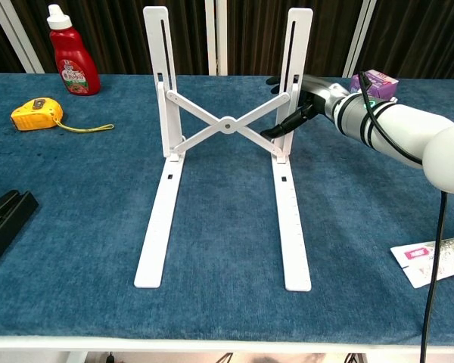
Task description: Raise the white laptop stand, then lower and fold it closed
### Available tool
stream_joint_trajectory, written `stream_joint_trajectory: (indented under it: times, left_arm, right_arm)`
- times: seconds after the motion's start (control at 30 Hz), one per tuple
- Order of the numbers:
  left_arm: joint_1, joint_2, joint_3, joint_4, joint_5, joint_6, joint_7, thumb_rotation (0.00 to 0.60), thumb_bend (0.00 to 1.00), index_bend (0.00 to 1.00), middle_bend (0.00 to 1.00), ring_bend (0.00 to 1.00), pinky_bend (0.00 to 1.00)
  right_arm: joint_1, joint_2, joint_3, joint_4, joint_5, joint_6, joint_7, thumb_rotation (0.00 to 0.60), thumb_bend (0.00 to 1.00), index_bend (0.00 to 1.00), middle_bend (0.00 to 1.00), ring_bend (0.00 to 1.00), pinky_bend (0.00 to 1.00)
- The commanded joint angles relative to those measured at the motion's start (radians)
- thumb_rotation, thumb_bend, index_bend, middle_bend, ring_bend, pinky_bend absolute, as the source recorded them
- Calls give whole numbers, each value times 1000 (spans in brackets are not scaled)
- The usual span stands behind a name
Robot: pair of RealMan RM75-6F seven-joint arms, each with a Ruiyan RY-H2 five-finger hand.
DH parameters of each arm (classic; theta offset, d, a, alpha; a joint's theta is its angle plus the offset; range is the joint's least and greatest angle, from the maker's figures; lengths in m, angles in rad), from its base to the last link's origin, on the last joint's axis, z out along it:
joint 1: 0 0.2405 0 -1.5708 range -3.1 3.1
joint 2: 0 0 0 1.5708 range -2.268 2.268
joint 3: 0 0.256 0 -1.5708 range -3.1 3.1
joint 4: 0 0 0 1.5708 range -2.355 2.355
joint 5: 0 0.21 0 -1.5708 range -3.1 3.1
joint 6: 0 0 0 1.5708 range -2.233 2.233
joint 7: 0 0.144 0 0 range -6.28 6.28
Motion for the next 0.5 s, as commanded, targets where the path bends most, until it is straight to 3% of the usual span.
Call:
stream_joint_trajectory:
  times: [0.03,0.2,0.5]
  left_arm:
    - [-10,5,-1,-1,8,-9,5,600,69,173,107,45,151]
    - [-47,18,-5,-16,36,-40,14,600,69,185,107,45,151]
    - [-163,42,-12,-69,80,-175,41,600,69,188,107,59,155]
  right_arm:
    - [-28,43,-15,-78,-46,31,15,600,0,0,57,0,0]
    - [-109,173,-52,-279,-133,125,32,600,0,0,51,0,0]
    - [-306,509,-128,-687,-258,324,40,600,0,0,51,0,0]
